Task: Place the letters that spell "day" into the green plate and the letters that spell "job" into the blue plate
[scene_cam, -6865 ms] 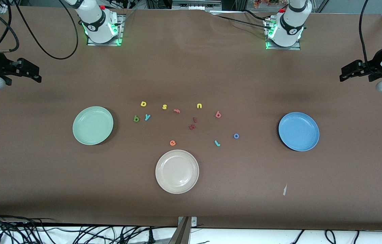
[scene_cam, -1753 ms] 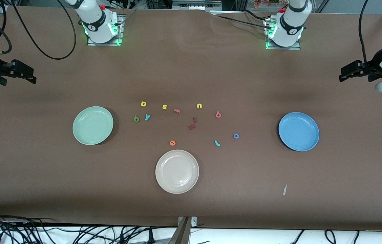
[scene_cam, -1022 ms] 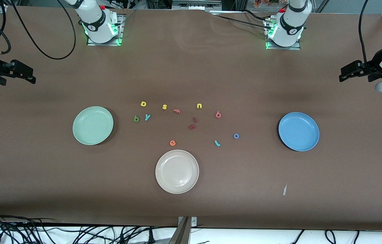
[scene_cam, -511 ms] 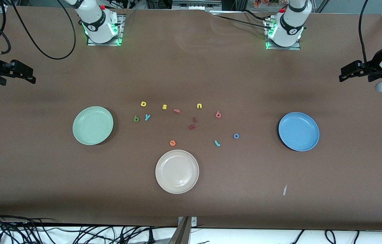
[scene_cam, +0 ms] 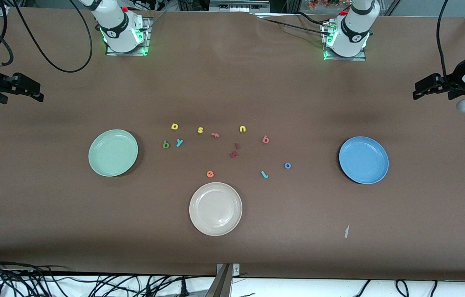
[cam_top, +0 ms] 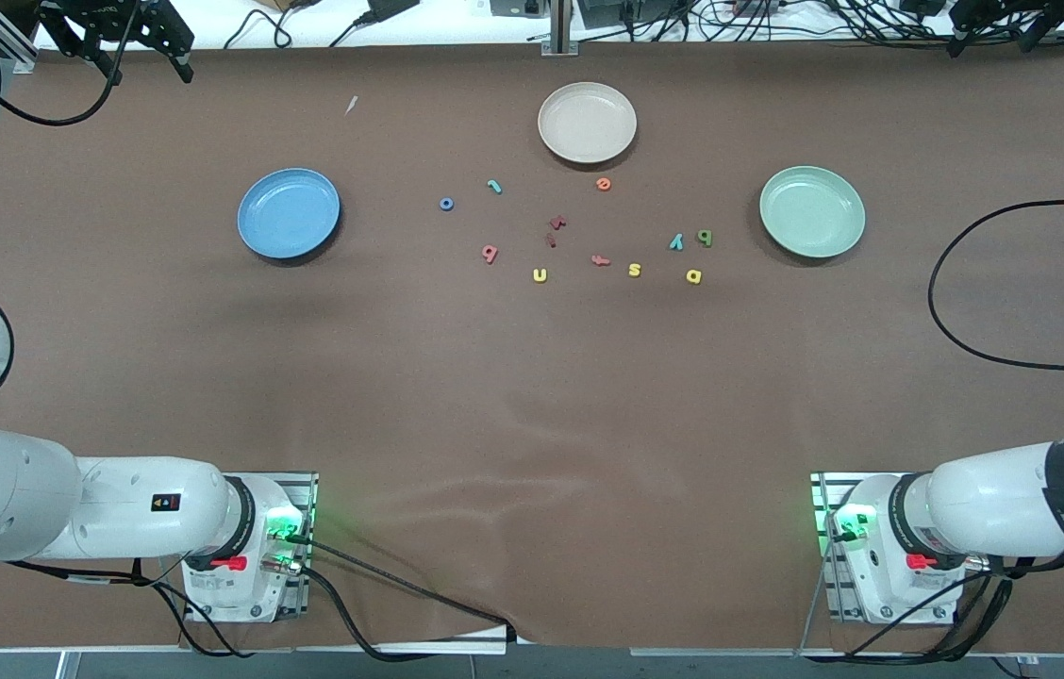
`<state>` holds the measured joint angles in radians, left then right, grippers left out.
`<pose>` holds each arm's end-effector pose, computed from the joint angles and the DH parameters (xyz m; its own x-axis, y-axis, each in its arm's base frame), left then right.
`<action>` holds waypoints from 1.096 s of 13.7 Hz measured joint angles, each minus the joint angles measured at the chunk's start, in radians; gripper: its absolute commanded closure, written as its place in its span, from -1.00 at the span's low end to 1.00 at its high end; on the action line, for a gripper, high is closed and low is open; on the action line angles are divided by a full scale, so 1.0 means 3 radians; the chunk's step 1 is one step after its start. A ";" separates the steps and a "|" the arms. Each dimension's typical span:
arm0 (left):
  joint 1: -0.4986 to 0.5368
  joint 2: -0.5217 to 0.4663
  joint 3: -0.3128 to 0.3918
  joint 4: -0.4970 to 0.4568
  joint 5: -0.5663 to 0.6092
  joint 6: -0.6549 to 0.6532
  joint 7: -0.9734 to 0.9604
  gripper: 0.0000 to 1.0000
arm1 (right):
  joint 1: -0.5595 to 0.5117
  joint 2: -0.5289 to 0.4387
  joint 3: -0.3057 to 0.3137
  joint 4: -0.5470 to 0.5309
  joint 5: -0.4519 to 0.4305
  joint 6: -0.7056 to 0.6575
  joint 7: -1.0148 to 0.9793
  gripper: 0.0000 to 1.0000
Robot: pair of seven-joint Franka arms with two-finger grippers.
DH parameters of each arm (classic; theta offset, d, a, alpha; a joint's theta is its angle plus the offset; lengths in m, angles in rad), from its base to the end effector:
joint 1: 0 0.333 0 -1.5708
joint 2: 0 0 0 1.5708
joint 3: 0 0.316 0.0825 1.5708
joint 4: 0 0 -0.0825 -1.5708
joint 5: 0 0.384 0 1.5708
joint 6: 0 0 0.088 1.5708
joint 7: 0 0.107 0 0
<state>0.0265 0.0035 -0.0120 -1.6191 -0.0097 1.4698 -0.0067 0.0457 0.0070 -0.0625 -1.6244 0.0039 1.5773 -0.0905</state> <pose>0.5420 0.0068 0.5921 0.9881 0.0200 -0.1523 0.0216 -0.9997 0.0087 0.5550 -0.0088 0.5959 0.9958 0.0736 -0.0535 0.0733 -0.9973 -0.0083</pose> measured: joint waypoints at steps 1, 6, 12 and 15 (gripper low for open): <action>0.0000 0.0000 0.0000 0.0000 0.0000 0.0000 0.0000 -1.00 | 0.0000 0.0000 0.0000 0.0000 0.0000 0.0000 0.0000 -1.00; 0.0000 0.0000 0.0000 0.0000 0.0000 0.0000 0.0000 -1.00 | -0.0004 0.0000 -0.0036 0.0000 0.0000 0.0000 -0.0002 -1.00; 0.0000 0.0005 0.0000 0.0000 0.0000 -0.0034 0.0000 -1.00 | -0.0008 0.0085 -0.0060 -0.0016 -0.0001 -0.0204 -0.0002 -1.00; -0.0004 0.0034 0.0000 0.0000 0.0000 -0.0041 0.0000 -1.00 | 0.0024 0.0187 -0.0042 -0.0025 0.0004 -0.0397 -0.0002 -1.00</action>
<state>0.0254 0.0137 -0.0121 -1.6190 -0.0097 1.4576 -0.0067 0.0528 0.0630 -0.0750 -1.6320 0.0051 1.4581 -0.0910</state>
